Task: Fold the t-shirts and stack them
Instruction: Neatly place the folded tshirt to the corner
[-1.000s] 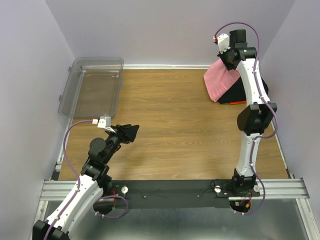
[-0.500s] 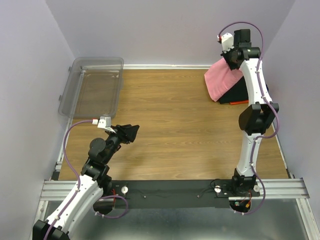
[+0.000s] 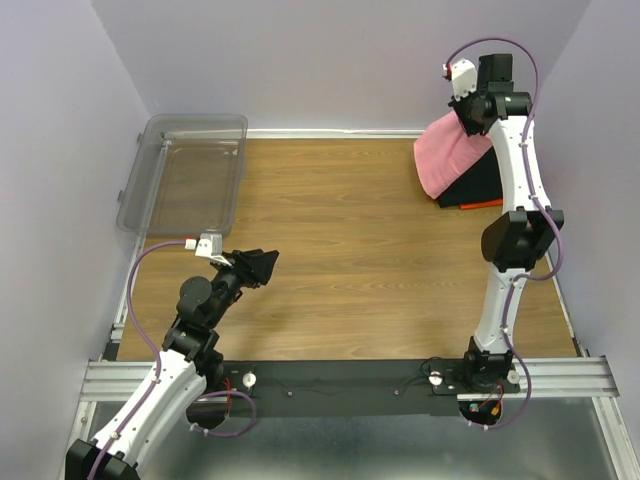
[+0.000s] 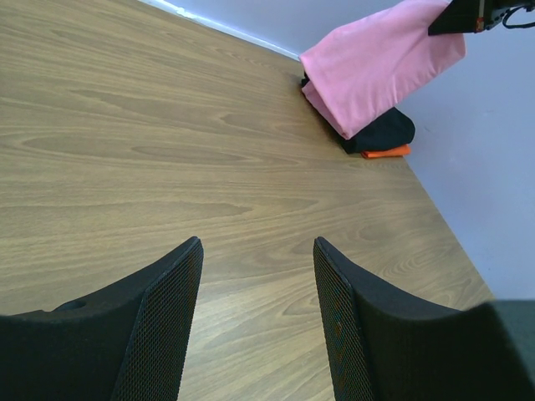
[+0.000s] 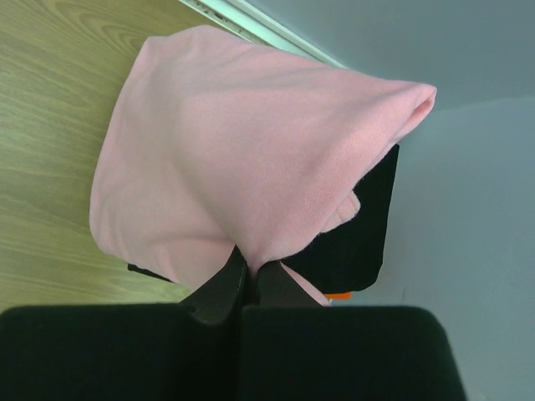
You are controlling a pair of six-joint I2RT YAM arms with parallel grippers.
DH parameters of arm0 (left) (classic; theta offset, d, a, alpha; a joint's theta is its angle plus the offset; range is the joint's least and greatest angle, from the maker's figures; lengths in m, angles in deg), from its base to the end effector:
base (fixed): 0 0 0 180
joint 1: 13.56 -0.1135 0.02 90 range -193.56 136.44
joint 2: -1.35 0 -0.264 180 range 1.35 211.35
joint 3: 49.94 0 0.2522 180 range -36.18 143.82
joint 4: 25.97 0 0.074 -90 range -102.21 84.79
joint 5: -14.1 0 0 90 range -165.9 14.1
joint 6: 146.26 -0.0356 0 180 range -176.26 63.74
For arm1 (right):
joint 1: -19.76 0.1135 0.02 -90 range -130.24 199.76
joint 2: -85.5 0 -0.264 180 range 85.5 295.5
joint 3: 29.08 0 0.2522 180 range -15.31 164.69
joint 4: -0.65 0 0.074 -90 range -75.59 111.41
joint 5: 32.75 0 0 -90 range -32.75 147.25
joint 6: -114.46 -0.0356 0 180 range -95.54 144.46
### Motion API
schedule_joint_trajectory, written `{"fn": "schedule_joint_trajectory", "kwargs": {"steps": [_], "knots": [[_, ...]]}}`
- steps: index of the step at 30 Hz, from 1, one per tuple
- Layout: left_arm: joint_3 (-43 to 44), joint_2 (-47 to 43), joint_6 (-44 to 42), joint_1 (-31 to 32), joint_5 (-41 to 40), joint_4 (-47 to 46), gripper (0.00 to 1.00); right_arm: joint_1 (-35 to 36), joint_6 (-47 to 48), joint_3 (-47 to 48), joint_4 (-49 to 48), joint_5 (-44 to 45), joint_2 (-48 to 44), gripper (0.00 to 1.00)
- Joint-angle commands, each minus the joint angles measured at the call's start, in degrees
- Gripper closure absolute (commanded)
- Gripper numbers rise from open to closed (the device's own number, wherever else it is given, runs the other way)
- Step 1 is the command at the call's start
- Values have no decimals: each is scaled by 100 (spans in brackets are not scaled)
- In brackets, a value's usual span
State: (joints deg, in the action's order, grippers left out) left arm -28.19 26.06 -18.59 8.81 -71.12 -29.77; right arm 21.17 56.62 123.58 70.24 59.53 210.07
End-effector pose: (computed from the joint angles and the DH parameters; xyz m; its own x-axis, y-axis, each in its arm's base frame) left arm 0.1297 -0.0566 0.2124 -0.2681 -0.5482 -0.7922 0.3695 0.7009 -0.6101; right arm 0.4742 0.0103 0.3770 -0.5635 -0.5459 -0.6200 -0.3482 0.8376 -0.4210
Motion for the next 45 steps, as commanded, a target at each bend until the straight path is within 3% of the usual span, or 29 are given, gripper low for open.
{"fn": "schedule_joint_trajectory", "kwargs": {"steps": [1, 18, 22, 45], "knots": [[-104, -10, -40, 13, 76, -151, 36, -106, 0, 261, -90, -105, -258, 99], [-105, 69, -58, 22, 76, -195, 36, -651, 106, -81, -178, 62, 164, 99], [-105, 95, -58, 22, 94, -204, 36, -677, 97, -406, -354, 62, 243, 92], [-105, 113, -58, 22, 103, -195, 36, -1213, -175, -846, -784, 484, 656, 74]]}}
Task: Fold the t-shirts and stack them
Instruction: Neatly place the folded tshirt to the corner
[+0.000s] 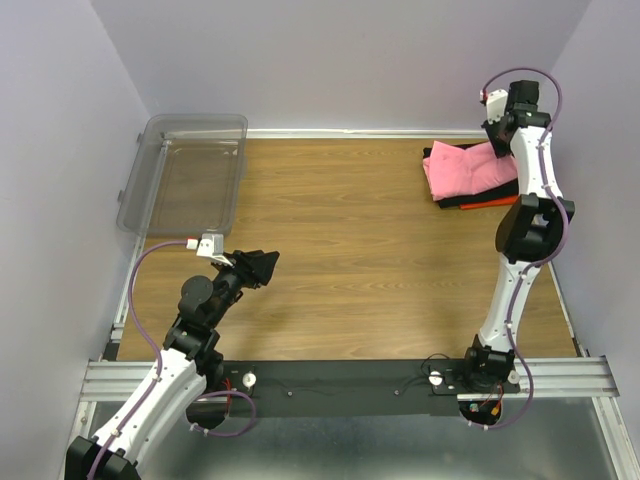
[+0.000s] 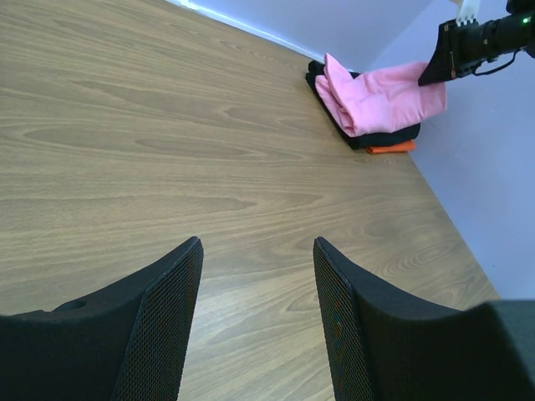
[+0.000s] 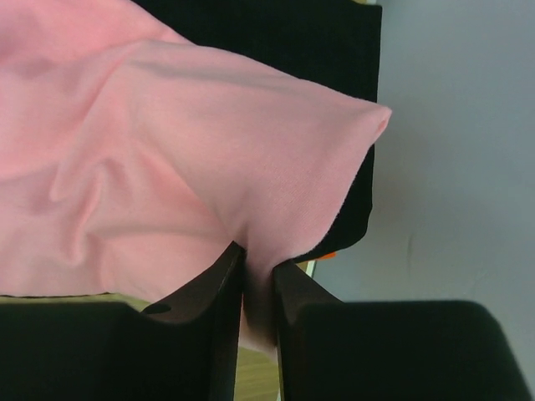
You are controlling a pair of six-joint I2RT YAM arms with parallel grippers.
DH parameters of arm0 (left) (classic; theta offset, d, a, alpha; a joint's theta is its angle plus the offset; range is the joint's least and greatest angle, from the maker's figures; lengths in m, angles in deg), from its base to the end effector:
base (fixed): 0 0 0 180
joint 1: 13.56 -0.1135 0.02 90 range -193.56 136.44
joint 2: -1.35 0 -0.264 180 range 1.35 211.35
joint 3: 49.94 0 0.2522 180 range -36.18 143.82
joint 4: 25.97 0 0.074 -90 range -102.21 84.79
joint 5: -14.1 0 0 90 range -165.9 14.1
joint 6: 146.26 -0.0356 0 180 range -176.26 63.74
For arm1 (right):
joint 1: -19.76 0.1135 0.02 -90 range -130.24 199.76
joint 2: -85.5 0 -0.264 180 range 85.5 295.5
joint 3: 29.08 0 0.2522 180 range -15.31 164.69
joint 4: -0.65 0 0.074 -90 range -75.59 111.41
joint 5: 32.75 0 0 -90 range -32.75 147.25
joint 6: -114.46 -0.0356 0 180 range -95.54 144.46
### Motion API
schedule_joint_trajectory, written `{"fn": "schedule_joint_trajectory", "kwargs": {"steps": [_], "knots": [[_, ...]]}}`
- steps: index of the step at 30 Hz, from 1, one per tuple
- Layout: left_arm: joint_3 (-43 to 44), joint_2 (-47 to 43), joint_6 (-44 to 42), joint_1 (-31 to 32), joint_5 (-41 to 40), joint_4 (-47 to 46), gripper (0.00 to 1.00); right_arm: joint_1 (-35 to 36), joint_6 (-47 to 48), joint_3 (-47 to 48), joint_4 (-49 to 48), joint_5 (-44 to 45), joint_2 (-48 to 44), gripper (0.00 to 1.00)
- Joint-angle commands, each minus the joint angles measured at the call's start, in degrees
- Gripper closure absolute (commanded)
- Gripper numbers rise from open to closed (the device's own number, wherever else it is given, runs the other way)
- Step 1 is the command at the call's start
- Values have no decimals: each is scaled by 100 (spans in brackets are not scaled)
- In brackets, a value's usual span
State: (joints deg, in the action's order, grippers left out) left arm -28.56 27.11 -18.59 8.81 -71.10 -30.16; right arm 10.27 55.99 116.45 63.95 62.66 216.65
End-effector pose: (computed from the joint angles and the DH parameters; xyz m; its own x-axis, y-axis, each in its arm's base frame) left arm 0.1313 -0.0572 0.2086 -0.2815 -0.5427 -0.7914 0.3596 0.7050 -0.6113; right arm 0.5024 -0.0874 0.2924 -0.7515 -0.4022 -0.5229 -0.1968 0.8932 -0.4042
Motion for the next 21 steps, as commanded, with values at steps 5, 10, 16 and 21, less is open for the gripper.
{"fn": "schedule_joint_trajectory", "kwargs": {"steps": [5, 10, 16, 21], "knots": [[-59, -9, -49, 22, 127, -156, 37, -210, -235, -265, -199, 127, 7, 73], [-50, -71, -32, 22, 135, -138, 36, -254, -358, -344, -234, 407, 77, 54], [-15, -62, -40, 22, 162, -129, 36, -272, -437, -862, -357, 558, -230, 35], [73, -62, -84, 22, 171, -112, 36, -272, -411, -1082, -463, -56, -792, 30]]}}
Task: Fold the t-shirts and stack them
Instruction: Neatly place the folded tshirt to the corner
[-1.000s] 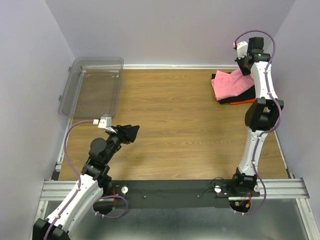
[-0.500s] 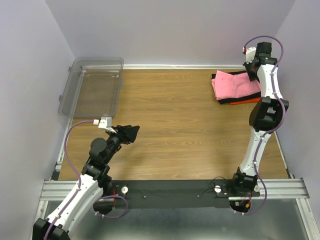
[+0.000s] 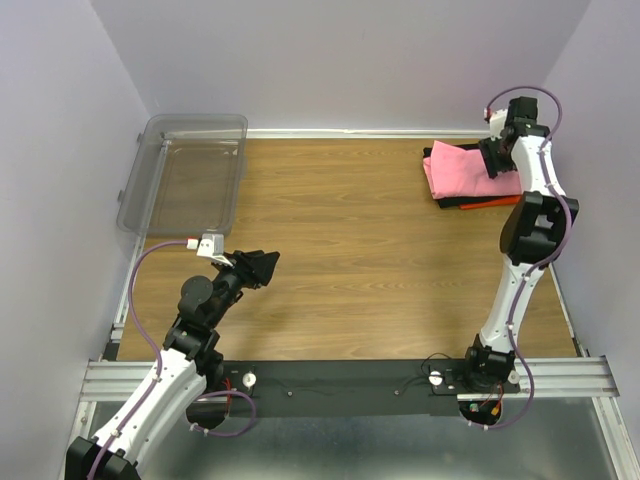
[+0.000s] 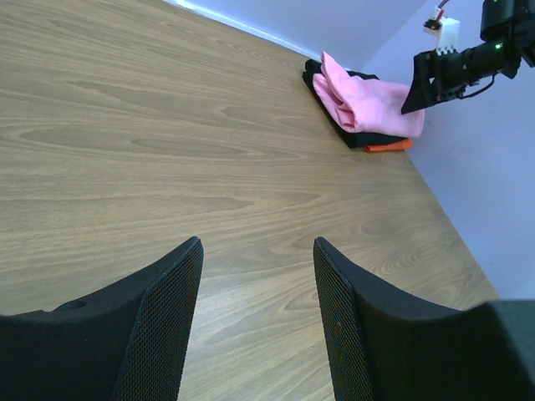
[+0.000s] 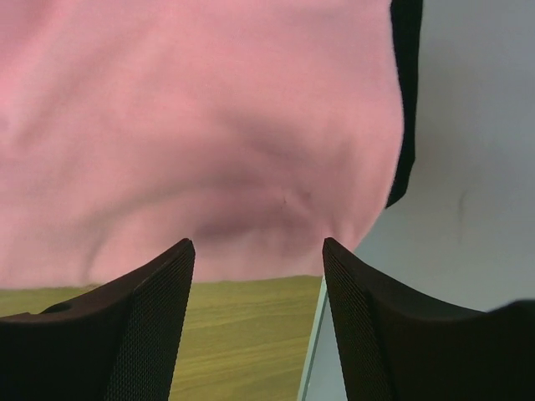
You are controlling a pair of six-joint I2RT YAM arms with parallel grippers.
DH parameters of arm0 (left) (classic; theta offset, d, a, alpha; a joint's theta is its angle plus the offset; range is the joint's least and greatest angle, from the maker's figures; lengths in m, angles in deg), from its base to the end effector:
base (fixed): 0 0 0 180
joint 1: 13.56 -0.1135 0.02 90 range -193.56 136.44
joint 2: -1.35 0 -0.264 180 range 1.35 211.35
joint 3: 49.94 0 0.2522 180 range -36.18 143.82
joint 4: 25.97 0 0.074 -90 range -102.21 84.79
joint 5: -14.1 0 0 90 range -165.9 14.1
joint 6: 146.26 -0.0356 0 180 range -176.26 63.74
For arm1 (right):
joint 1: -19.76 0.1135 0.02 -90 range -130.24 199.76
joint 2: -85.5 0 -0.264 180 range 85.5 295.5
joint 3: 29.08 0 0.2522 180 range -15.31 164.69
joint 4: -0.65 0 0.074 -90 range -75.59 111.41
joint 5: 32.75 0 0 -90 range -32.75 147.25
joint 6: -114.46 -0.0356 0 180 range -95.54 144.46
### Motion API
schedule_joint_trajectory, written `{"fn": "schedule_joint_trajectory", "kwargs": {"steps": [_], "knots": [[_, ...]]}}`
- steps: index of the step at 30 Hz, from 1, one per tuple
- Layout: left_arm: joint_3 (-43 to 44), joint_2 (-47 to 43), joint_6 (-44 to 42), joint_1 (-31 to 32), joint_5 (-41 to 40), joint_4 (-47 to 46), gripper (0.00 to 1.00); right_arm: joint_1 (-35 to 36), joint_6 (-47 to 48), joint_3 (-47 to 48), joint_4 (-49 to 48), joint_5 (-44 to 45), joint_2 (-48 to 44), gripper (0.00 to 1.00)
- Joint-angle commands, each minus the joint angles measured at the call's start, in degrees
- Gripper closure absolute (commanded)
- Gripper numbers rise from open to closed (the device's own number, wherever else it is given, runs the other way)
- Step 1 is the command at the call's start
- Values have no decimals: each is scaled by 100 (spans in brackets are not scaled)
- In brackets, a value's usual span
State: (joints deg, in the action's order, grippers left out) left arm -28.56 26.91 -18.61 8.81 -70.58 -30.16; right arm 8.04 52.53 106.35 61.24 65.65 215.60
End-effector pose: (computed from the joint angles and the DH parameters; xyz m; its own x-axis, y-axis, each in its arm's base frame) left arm 0.1308 -0.0574 0.2090 -0.2837 -0.5409 -0.7918 0.3680 0.7010 -0.6108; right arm 0.4918 -0.1073 0.2491 -0.8429 -0.3006 -0.4463 -0.1294 0.9183 -0.3741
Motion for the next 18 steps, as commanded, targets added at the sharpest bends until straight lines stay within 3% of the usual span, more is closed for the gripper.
{"fn": "schedule_joint_trajectory", "kwargs": {"steps": [1, 5, 7, 12, 15, 18], "knots": [[91, -51, -82, 22, 118, -112, 36, -49, -22, -151, -192, -740, -871, 30], [161, -78, -100, 22, 109, -103, 36, -49, -153, -92, -253, -1602, -1075, 30], [196, -78, -117, 22, 109, -112, 36, -49, -624, 232, -358, -1623, -874, 30], [179, -51, -170, 22, 92, -182, 36, -49, -2127, 805, -666, -1070, -267, 28], [109, -43, -188, 22, 83, -304, 36, -49, -3005, 465, -1263, -615, -231, 25], [56, -8, -240, 13, 74, -489, 36, -49, -3299, 402, -1422, -270, -187, 24]]}}
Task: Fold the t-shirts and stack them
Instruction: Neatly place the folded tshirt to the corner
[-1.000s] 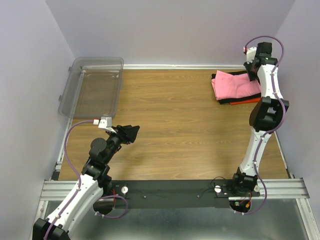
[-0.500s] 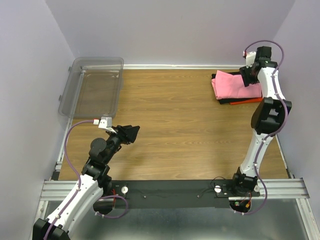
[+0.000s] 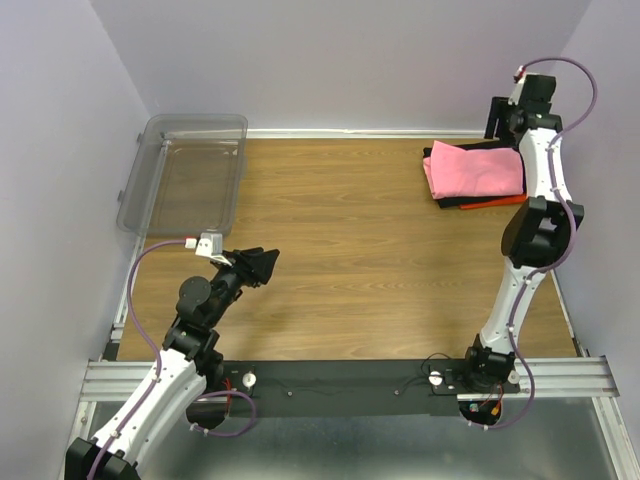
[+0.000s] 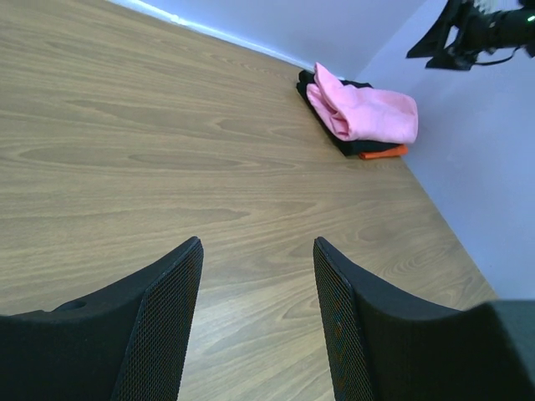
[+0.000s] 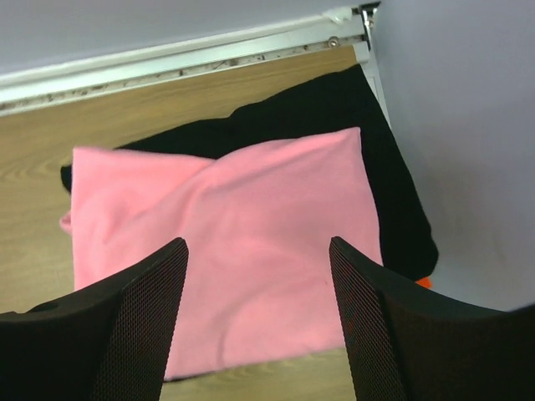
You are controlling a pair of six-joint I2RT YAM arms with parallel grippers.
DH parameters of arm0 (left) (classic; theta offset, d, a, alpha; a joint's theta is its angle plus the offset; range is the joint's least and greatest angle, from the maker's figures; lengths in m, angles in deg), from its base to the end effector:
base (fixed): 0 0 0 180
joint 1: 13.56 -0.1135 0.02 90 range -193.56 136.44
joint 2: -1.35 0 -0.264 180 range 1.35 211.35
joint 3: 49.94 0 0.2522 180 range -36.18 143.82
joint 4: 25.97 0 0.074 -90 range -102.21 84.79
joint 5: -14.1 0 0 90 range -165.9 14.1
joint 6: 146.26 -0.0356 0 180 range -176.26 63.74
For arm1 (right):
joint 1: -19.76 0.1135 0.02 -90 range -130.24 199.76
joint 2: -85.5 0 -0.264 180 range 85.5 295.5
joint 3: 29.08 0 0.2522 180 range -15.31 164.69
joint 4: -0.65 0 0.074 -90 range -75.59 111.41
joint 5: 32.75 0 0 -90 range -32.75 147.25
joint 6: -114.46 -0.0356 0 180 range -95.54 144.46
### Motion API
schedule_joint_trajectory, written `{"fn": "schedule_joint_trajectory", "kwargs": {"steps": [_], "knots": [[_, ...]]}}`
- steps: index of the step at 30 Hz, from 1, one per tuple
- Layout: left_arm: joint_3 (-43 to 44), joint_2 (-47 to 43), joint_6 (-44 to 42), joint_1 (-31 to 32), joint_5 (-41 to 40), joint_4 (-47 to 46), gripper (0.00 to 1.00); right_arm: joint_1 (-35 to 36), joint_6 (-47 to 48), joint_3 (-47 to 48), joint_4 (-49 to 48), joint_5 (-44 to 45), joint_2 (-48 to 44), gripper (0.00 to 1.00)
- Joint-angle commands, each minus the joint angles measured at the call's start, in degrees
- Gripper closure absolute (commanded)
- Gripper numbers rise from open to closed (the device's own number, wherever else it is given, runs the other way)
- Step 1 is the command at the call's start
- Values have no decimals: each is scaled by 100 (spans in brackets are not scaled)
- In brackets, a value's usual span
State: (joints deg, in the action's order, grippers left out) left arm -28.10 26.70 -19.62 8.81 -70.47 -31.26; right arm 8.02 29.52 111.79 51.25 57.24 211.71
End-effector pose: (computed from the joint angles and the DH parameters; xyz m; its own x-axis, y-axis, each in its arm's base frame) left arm 0.1305 -0.0574 0.2145 -0.2553 -0.5374 -0.8038 0.3913 0.7027 -0.5941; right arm 0.4980 -0.1035 0.3260 -0.5904 0.0326 -0.8065 0.1519 0.9858 -0.0713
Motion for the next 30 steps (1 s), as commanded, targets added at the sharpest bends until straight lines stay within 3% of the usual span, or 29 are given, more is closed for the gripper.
{"fn": "schedule_joint_trajectory", "kwargs": {"steps": [1, 5, 11, 16, 18, 24, 29, 30], "knots": [[18, 75, -149, 22, 55, -424, 36, -47, -1085, -334, -589, 659, 193, 24], [89, 374, -272, 22, 98, -705, 36, -47, -1533, -607, -870, 1300, 281, 24], [229, 858, -342, 22, 292, -995, 36, 23, -1474, -1003, -1531, 1740, 45, 24], [142, 963, -360, 22, 204, -1215, 36, 514, 411, -2328, -2856, 2408, -501, 23], [150, 1007, -395, 22, 239, -1233, 36, 568, 914, -2357, -2963, 2489, -449, 22], [89, 938, -404, 13, 230, -1206, 36, 604, 1041, -2208, -2963, 2603, -212, 23], [71, 972, -474, 22, 213, -1215, 36, 604, 865, -1804, -2902, 2488, 210, 36], [71, 973, -483, 22, 221, -1215, 36, 604, 891, -1717, -2867, 2680, 289, 45]]}}
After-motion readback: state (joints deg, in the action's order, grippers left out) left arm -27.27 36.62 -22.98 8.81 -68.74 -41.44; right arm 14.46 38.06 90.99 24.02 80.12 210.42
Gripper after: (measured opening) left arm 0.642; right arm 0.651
